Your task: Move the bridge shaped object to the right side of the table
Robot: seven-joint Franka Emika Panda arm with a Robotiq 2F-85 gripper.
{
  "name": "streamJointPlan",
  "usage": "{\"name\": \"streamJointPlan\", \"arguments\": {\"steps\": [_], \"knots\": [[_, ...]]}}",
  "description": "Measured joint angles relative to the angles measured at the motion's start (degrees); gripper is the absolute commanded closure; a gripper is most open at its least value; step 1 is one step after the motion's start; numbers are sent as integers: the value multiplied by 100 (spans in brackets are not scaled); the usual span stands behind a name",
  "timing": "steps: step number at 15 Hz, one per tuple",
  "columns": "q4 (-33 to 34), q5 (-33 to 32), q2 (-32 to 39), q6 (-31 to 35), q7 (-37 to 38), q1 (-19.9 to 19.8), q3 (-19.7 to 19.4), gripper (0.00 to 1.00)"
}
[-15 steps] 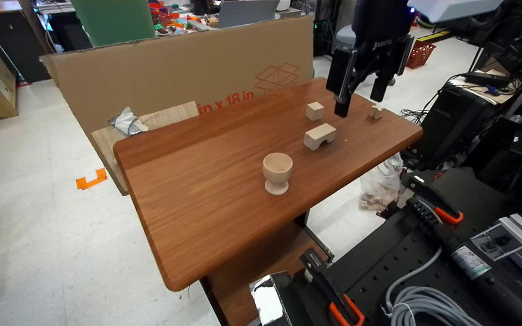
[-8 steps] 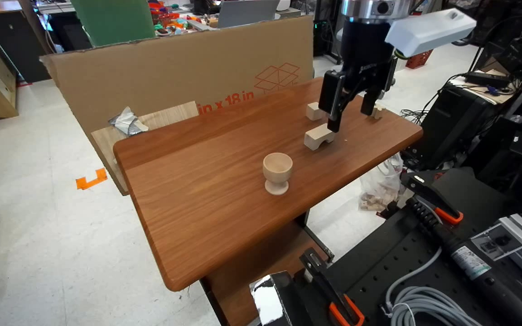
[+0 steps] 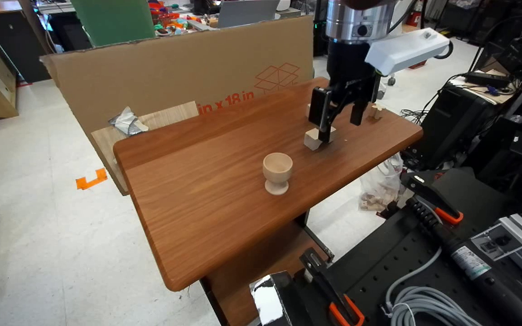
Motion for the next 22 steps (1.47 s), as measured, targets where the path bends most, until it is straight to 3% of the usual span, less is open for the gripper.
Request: {"name": "streamJointPlan", "arguments": {"steps": [8,9,10,14,22], "knots": [[294,0,316,0,-238,0,85,0],[324,0,348,0,-275,0,85,25],[352,0,375,-1,-310,0,85,28],[434,0,460,-4,-504,-1,99,57],[554,0,485,-126,-677,-14,121,57]]}}
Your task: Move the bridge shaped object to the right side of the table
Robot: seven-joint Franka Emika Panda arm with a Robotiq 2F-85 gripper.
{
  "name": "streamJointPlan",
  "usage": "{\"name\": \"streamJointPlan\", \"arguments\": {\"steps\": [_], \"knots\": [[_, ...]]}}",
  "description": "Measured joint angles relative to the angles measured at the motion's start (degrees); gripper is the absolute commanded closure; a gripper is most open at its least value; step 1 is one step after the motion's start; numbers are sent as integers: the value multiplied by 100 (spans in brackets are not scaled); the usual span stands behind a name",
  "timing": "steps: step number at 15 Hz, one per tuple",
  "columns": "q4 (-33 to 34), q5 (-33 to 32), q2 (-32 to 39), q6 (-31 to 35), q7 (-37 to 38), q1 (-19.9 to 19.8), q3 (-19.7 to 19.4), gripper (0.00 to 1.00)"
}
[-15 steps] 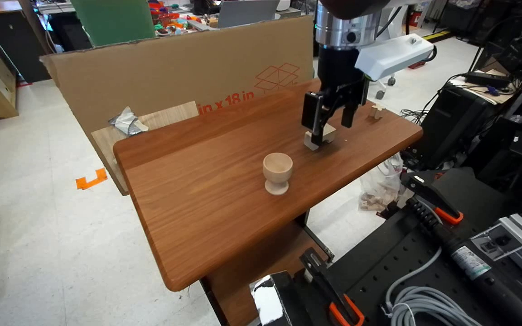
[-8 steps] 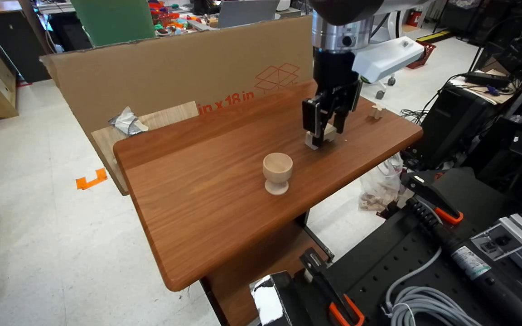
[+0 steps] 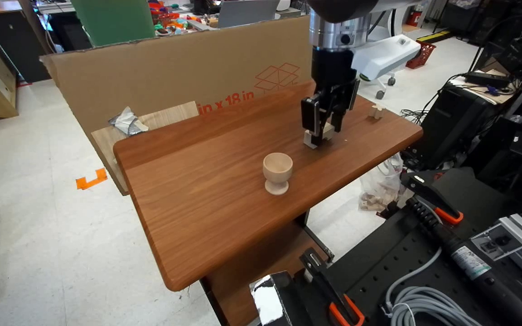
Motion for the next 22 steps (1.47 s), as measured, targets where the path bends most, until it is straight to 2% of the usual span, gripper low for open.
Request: {"name": "streamJointPlan", "arguments": {"steps": [4,7,11,22], "knots": [[776,15,-211,-884,0,-167,-15,57],[1406,16,-330,-1268,0,-296,-70,57],[2019,15,-239,-1435,33,-404,-215,57],[2853,9,788,-1468,253,-699,-500,57]]}}
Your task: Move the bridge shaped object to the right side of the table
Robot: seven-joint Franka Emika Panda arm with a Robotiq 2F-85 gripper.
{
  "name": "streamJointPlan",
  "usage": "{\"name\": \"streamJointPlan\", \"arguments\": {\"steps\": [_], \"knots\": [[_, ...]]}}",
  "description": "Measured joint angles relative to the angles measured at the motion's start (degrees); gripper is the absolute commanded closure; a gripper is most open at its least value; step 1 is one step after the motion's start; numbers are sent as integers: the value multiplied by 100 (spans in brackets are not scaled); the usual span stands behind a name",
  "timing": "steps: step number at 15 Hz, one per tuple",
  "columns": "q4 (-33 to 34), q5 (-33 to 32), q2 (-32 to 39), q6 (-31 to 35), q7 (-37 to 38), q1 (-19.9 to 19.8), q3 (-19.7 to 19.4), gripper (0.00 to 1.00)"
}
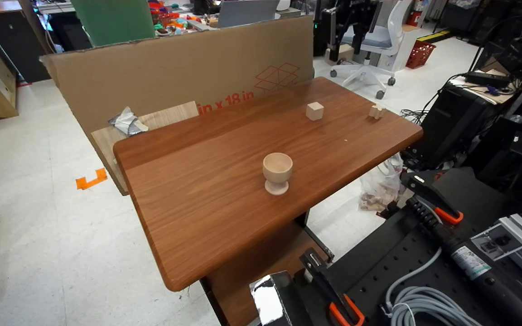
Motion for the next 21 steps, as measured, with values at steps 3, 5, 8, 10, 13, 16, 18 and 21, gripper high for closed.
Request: {"name": "streamJointPlan", "arguments": {"steps": [3,5,8,10,13,16,18,21], "knots": [[153,0,231,-6,56,-39,-6,57],[217,0,362,-13,83,-55,-7,57],[281,0,533,-14,119,-66,-11,57],[299,0,616,-14,143,-66,-14,57],[344,0,714,-14,176,-66,-17,57],[351,0,760,-14,222,-66,-17,57],[358,2,794,-15,255,-67,-17,57],[359,3,870,-21,293,-71,-17,57]]}}
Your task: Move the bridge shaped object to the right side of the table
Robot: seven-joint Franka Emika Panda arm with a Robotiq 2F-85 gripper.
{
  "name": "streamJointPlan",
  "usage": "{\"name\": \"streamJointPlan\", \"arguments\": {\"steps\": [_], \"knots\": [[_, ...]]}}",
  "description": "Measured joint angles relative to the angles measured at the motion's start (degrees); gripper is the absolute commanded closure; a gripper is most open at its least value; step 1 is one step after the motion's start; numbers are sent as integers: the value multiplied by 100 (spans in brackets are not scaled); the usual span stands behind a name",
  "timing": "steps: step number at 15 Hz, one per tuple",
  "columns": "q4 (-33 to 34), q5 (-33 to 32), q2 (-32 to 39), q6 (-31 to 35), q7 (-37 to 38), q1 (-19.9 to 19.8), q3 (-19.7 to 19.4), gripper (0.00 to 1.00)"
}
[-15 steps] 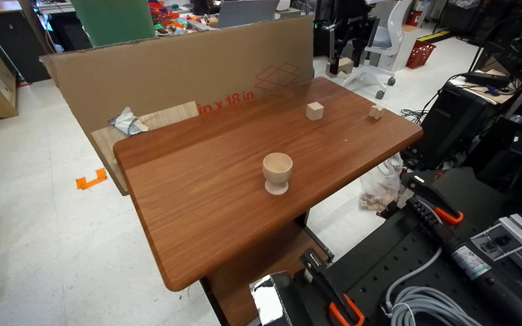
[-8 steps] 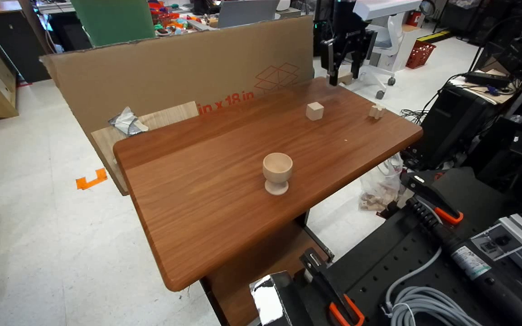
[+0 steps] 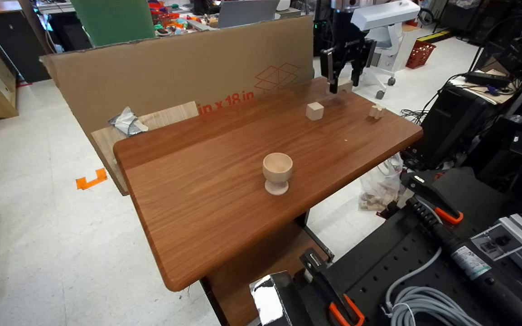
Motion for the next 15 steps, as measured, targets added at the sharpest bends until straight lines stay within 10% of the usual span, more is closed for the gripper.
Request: {"name": "streamJointPlan", "arguments": {"steps": [3,4,6,15], "knots": [[4,0,86,0,6,-11,-2,57],[7,0,111,-1,6,-15,-2,15],[22,0,149,-1,57,-18,-3,1],[-60,131,-490,-511,227,27,156,0]]}}
